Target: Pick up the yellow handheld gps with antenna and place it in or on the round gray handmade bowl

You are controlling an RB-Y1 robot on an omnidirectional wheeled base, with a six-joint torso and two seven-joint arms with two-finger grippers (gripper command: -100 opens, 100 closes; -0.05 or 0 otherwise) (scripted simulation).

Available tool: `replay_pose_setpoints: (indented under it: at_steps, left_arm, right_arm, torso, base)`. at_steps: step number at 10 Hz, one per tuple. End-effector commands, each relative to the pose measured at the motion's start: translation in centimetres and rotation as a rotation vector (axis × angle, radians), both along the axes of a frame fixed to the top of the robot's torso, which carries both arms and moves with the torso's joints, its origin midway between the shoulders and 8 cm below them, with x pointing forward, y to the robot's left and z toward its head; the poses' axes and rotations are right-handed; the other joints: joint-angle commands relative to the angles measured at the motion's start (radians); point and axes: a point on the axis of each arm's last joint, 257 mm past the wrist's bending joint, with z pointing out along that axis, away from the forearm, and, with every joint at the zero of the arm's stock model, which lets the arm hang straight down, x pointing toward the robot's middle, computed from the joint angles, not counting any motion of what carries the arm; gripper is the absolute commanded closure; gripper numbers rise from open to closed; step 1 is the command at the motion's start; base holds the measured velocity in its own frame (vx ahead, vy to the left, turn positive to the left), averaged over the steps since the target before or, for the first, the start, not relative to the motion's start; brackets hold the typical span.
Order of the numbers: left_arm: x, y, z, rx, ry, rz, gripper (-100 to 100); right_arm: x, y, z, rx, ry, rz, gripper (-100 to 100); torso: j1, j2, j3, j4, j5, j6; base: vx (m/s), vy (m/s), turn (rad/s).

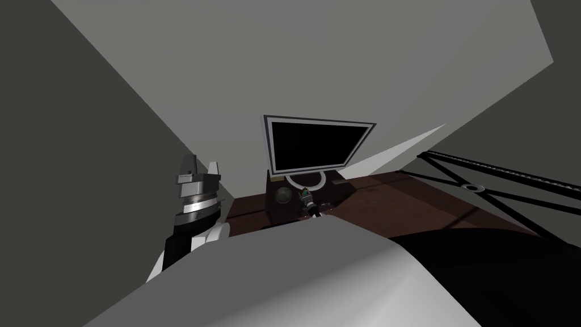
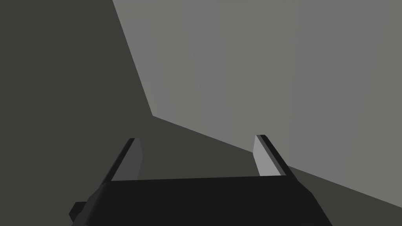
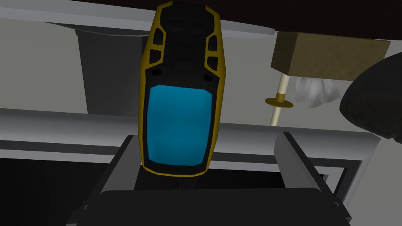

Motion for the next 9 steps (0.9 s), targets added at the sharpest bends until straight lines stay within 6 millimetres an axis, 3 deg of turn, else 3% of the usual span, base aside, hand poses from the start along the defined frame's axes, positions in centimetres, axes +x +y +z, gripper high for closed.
replay_pose_setpoints:
  at_steps: [1, 9]
  left_arm:
    - [0.0, 0.0, 0.0, 0.0, 0.0, 0.0, 0]
    - [0.0, 0.0, 0.0, 0.0, 0.0, 0.0, 0]
  right_arm:
    - [-0.27, 0.52, -0.04, -0.006, 0.0, 0.013, -100]
    - [-1.16, 1.09, 0.12, -0.006, -0.004, 0.004, -100]
  torso:
    - [0.0, 0.0, 0.0, 0.0, 0.0, 0.0]
    - [0.001, 0.0, 0.0, 0.0, 0.0, 0.0]
  base:
    - [0.008, -0.018, 0.051]
    - [0.003, -0.007, 0.019]
